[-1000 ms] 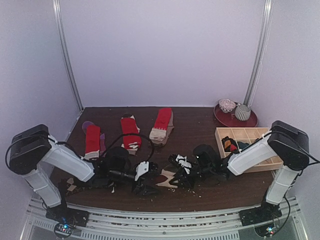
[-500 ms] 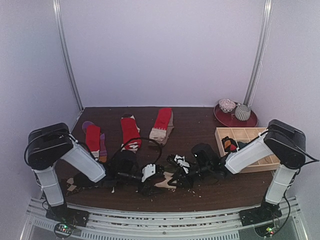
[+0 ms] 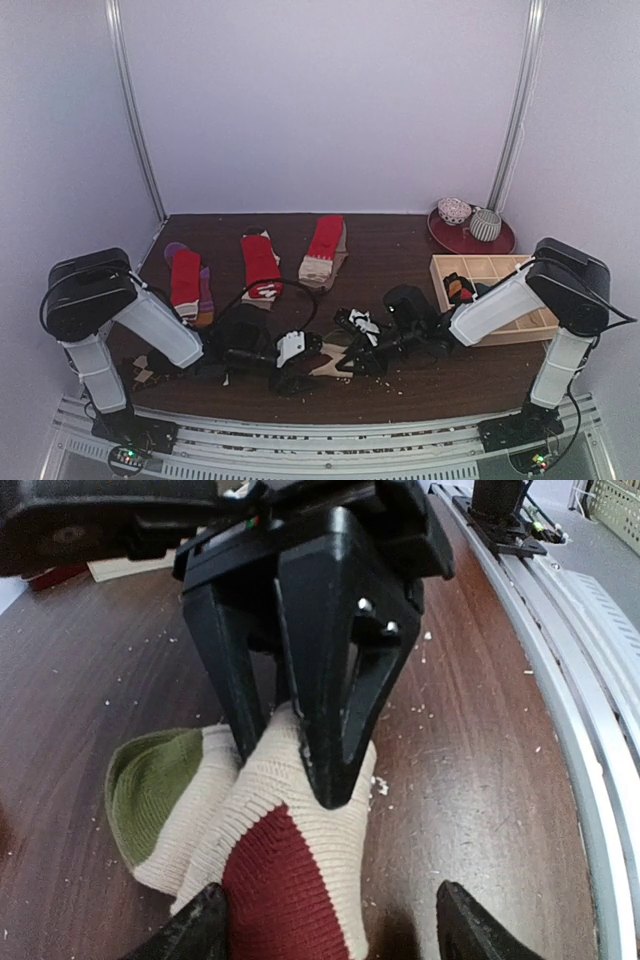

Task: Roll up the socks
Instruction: Roll a pair of socks at the center of the board.

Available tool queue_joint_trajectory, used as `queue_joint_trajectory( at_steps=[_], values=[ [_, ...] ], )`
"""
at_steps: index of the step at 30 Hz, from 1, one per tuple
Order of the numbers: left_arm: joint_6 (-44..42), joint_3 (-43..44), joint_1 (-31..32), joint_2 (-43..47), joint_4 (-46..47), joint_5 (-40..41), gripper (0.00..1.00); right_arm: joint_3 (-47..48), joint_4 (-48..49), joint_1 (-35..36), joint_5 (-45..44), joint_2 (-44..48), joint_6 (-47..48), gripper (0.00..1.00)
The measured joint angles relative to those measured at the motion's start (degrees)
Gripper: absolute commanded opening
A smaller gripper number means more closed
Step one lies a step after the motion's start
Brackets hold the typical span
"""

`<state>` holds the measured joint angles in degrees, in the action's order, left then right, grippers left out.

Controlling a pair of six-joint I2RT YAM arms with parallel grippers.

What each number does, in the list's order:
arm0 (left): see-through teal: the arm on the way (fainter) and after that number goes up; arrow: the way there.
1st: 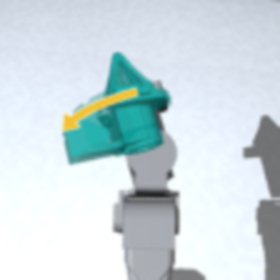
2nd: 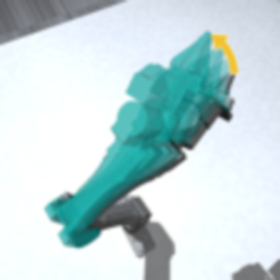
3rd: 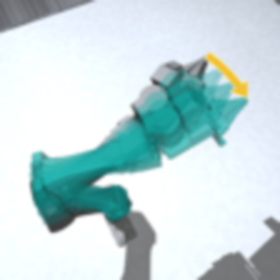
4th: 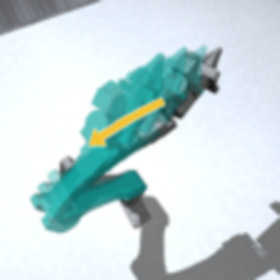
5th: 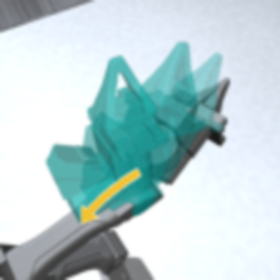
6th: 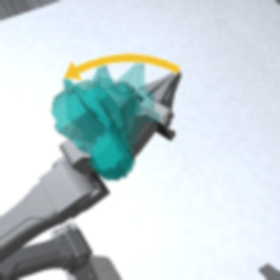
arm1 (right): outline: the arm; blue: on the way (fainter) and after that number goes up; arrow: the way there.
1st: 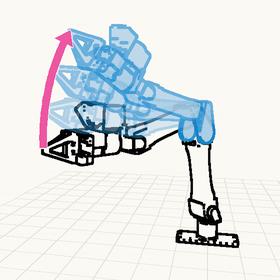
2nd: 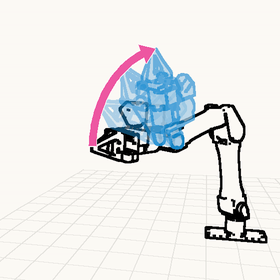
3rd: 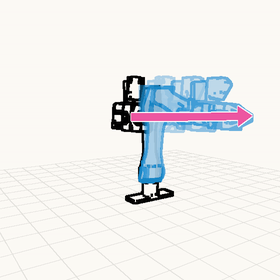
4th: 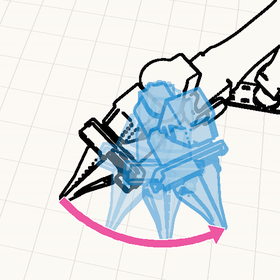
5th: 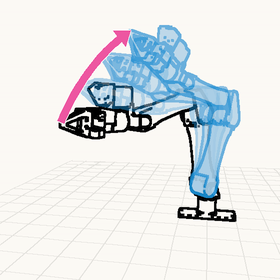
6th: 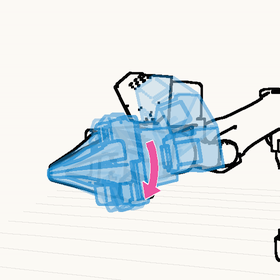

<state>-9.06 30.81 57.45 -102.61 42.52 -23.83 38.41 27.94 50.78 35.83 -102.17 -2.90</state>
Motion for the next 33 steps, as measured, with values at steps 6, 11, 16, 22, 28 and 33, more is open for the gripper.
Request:
queue_joint_trajectory(
  at_steps=[6, 11, 16, 22, 28, 33],
  values=[
    [0.15, 1.49, 0.26, -1.46, -0.59, 0.24, 0.69, 0.04, -0.04, -0.09, 0.2, -0.07, 0.0, 0.23],
    [0.22, 2.84, 0.33, -2.82, -0.66, 0.02, 0.69, 0.0, -0.11, -0.09, 0.44, -0.04, 0.02, 0.23],
    [0.2, 8.52, 0.66, -7.96, -1.03, 0.5, 0.69, 0.04, -0.68, -0.42, 1.05, -0.02, 0.02, 0.23],
    [0.13, 11.43, 1.38, -9.46, -3.76, 2.34, 0.6, 0.74, -2.05, -0.61, 2.16, -0.13, 0.79, 0.23],
    [-0.17, 13.42, 1.49, -9.88, -7.21, 1.88, 0.0, 1.01, -2.86, -1.73, 2.75, 0.2, 1.16, 0.23],
    [1.29, 13.2, 1.38, -9.6, -8.04, 1.53, 0.0, 0.7, -3.15, -2.73, 3.91, 0.9, 1.14, 0.23]
  ],
)
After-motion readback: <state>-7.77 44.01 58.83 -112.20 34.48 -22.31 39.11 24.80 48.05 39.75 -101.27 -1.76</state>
